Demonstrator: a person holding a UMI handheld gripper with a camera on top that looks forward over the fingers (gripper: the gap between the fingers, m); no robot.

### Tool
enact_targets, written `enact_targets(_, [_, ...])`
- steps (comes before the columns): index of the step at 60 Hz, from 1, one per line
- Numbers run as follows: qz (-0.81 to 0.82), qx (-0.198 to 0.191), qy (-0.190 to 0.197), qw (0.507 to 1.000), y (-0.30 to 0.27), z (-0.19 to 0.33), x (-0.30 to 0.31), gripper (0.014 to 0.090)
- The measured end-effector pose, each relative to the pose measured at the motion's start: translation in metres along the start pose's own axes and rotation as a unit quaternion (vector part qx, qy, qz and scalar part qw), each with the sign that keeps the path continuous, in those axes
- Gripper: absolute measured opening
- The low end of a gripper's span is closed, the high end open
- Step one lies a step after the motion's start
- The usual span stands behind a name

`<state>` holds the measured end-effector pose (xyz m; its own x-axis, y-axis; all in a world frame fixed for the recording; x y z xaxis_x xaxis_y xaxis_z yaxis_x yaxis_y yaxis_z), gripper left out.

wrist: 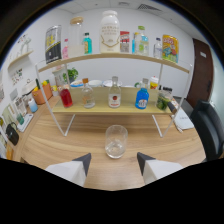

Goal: Make me a cup of Mojito.

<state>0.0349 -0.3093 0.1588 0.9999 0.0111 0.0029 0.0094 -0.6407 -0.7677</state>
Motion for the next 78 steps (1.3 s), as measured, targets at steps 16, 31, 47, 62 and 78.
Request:
enact_targets(16, [-0.006, 0.006, 0.003, 1.0, 0.006, -0.024, 0.003, 0.0859])
enact_targets(31, [0.007, -0.006, 0.0, 1.0, 0.035, -0.051, 0.041, 0.086])
enact_targets(47, [0.022, 0.013, -0.008, 1.0, -0.002, -0.035, 0.112, 0.0863])
enact_targets(62, [0.029, 0.038, -0.015, 0.999, -0.07, 0.021, 0.164, 0.0848])
enact_targets(78, [0.043, 0.025, -0.024, 0.998, -0.101, 0.08, 0.18, 0.0729])
